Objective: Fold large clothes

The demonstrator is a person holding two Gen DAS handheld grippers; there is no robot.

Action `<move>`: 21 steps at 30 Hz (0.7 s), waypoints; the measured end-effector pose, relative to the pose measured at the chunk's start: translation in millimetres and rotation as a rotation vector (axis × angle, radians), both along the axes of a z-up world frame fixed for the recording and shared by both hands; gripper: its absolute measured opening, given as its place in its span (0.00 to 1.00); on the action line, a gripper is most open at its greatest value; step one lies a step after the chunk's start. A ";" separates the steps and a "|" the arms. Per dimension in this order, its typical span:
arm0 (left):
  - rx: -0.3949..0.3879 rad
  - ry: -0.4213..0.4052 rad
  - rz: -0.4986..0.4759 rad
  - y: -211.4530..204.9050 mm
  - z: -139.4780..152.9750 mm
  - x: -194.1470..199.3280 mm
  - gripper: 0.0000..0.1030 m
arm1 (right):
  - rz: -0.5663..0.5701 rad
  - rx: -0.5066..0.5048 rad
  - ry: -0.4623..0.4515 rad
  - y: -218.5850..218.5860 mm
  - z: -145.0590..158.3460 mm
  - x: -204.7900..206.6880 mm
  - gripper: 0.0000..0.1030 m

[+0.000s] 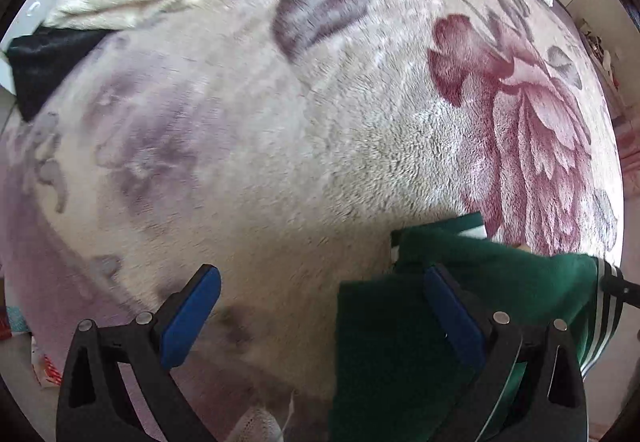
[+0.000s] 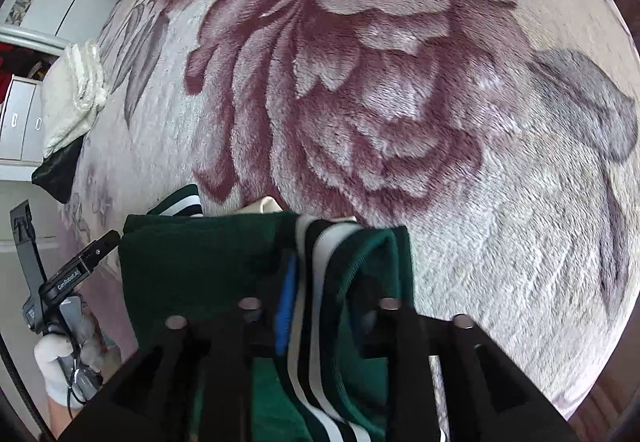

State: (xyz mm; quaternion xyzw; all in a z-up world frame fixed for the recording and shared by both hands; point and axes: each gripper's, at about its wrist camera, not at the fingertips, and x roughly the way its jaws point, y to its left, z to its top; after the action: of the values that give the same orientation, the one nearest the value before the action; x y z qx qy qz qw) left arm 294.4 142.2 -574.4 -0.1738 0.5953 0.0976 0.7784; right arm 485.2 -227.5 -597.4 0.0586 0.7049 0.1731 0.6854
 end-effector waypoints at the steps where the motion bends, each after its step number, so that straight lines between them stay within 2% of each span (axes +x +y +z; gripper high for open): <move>1: 0.011 -0.006 0.010 2.4 5.6 -10.3 1.00 | -0.015 0.026 0.007 -12.3 7.3 -7.4 0.56; 2: 0.025 -0.010 0.018 4.4 11.4 -24.0 1.00 | -0.033 0.040 0.019 -25.7 12.6 -17.8 0.68; 3: 0.036 -0.009 0.023 5.3 15.2 -37.4 1.00 | -0.048 0.046 0.039 -37.0 14.3 -29.2 0.71; 5: 0.065 0.016 0.033 4.7 17.1 -62.6 1.00 | -0.089 0.046 0.143 -62.0 6.2 -59.6 0.71; 8: 0.104 0.077 0.038 -1.8 9.7 -99.5 1.00 | -0.238 0.029 0.350 -99.9 -22.4 -115.5 0.71; 10: 0.112 0.107 0.041 -6.6 2.7 -113.8 1.00 | -0.345 0.102 0.425 -114.4 -39.5 -144.1 0.71; 12: 0.087 0.142 0.047 -12.1 -8.0 -126.7 1.00 | -0.409 0.129 0.406 -119.2 -49.6 -160.7 0.65; 13: 0.075 0.155 0.048 -15.1 -12.4 -130.1 1.00 | -0.439 0.129 0.352 -121.0 -49.0 -164.8 0.36; 14: 0.061 0.171 0.043 -19.2 -17.3 -132.2 1.00 | -0.435 0.122 0.318 -119.5 -47.9 -166.4 0.18; 16: 0.041 0.182 0.028 -28.7 -22.4 -135.0 1.00 | -0.451 0.117 0.274 -118.5 -37.1 -171.2 0.16; 21: 0.041 0.172 -0.004 -43.5 -19.0 -132.8 1.00 | -0.496 0.078 0.148 -133.7 19.5 -188.1 0.15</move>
State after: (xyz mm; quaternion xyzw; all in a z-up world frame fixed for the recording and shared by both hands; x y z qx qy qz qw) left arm 161.6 98.6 -593.4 -0.1477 0.6581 0.1224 0.7281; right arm 297.1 -361.2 -577.8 0.2683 0.7102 0.0221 0.6505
